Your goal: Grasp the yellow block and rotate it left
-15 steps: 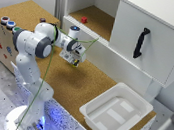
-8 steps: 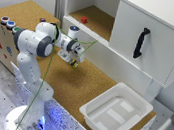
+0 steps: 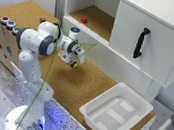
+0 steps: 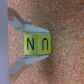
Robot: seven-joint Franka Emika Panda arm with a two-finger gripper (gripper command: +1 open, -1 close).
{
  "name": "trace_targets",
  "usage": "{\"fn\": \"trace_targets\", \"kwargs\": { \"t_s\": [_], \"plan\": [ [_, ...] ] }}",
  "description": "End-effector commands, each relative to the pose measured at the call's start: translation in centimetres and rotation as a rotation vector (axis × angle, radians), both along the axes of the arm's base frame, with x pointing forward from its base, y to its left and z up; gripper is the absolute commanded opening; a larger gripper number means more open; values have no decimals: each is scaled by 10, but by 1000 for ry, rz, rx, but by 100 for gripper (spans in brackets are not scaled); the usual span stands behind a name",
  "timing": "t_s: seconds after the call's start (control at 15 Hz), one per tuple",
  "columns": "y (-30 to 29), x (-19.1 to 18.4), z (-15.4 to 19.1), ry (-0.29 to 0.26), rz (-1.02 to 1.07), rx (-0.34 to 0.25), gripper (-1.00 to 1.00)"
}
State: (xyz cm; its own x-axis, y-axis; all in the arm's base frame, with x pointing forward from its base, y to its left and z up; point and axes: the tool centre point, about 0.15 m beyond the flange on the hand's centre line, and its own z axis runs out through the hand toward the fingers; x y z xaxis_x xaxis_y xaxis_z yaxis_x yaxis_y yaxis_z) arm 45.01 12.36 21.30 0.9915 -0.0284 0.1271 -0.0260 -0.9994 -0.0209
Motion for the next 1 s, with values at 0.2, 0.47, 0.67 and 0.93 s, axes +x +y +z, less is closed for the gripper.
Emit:
{"fn": "trace_targets", "kwargs": {
  "t_s": [0.2,0.47,0.67,0.93],
  "plan": [
    [9,-7,47,30,211,-10,-100],
    [10,-12,44,111,594,-13,-100],
    [5,0,33,141,882,-9,-100],
    [-3,9,19,133,1214,18,-100]
  ]
}}
